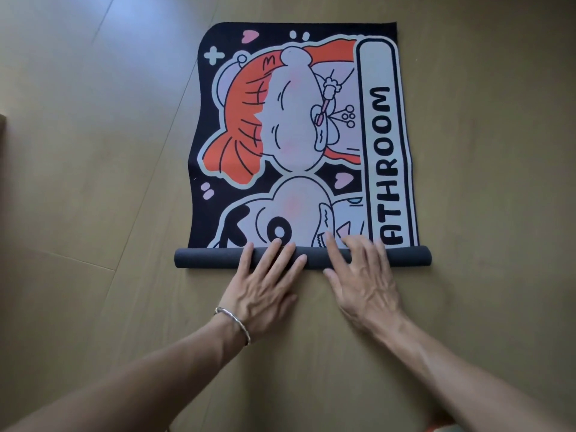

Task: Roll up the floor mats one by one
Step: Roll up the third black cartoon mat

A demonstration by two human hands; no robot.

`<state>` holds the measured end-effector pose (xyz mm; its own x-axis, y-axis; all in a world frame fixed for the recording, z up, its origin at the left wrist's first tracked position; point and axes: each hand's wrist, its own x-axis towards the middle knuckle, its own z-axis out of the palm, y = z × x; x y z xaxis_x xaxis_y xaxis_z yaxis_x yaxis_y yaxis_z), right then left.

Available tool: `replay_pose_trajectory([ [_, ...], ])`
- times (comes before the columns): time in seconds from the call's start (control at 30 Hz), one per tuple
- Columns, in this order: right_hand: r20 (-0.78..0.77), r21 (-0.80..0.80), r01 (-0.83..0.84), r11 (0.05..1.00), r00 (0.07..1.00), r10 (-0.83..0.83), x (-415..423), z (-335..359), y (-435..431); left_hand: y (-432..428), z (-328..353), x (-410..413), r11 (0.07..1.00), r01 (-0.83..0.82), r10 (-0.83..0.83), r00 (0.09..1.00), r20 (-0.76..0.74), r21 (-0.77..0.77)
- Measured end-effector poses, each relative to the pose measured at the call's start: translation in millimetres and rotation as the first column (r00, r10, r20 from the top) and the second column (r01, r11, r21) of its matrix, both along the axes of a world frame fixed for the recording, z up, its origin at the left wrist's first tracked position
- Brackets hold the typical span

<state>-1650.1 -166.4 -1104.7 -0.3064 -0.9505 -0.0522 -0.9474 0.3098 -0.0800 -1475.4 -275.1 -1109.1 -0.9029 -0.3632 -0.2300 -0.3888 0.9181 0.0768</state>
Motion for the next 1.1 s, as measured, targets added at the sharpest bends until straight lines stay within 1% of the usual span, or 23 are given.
replay_pose_trajectory([
  [0.07, 0.029, 0.036, -0.024, 0.999, 0.999, 0.023, 13, 2, 7, 0, 0, 0, 1.0, -0.014, 0.014, 1.0, -0.001, -0.009],
  [0.13, 0.048, 0.106, -0.007, 0.994, 0.999, 0.001, 21, 3, 7, 3, 0, 0, 0.999, -0.045, 0.045, 0.999, -0.002, -0.024],
  [0.27, 0.08, 0.212, 0.053, 0.976, 0.994, -0.071, 16, 1, -9, 20, 4, -14, 0.97, -0.243, 0.243, 0.97, -0.012, 0.007],
  [0.33, 0.095, 0.26, 0.054, 0.964, 0.992, -0.082, 11, 1, -17, 19, 4, -20, 0.961, -0.277, 0.278, 0.961, -0.007, 0.016],
  [0.47, 0.151, 0.3, 0.061, 0.952, 0.982, -0.11, -1, 12, -40, -11, -1, -32, 0.972, -0.236, 0.236, 0.972, 0.008, -0.005],
  [0.57, 0.169, 0.235, 0.077, 0.969, 0.978, -0.118, -13, 19, -56, -31, 3, -51, 0.963, -0.268, 0.268, 0.962, 0.049, -0.007],
  [0.67, 0.114, 0.14, 0.058, 0.988, 0.991, -0.074, -14, 17, -52, -48, 4, -67, 0.954, -0.298, 0.293, 0.948, 0.122, 0.022],
  [0.73, 0.114, 0.171, 0.047, 0.984, 0.991, -0.067, -12, 12, -47, -58, 5, -73, 0.957, -0.289, 0.283, 0.95, 0.134, 0.029],
  [0.83, 0.138, 0.237, 0.049, 0.97, 0.987, -0.083, -17, 11, -58, -69, 9, -79, 0.959, -0.281, 0.275, 0.954, 0.124, 0.042],
  [0.93, 0.143, 0.292, 0.043, 0.956, 0.986, -0.087, -30, 13, -80, -78, 15, -84, 0.954, -0.297, 0.293, 0.953, 0.08, 0.038],
  [0.97, 0.137, 0.299, 0.049, 0.953, 0.986, -0.094, -35, 13, -88, -79, 16, -83, 0.96, -0.28, 0.278, 0.959, 0.054, 0.024],
  [1.03, 0.128, 0.316, 0.053, 0.947, 0.987, -0.098, -44, 14, -103, -80, 13, -75, 0.981, -0.193, 0.193, 0.981, -0.013, -0.034],
  [1.1, 0.123, 0.329, 0.045, 0.943, 0.988, -0.09, -49, 14, -113, -82, 6, -68, 0.985, -0.148, 0.144, 0.989, -0.042, -0.09],
])
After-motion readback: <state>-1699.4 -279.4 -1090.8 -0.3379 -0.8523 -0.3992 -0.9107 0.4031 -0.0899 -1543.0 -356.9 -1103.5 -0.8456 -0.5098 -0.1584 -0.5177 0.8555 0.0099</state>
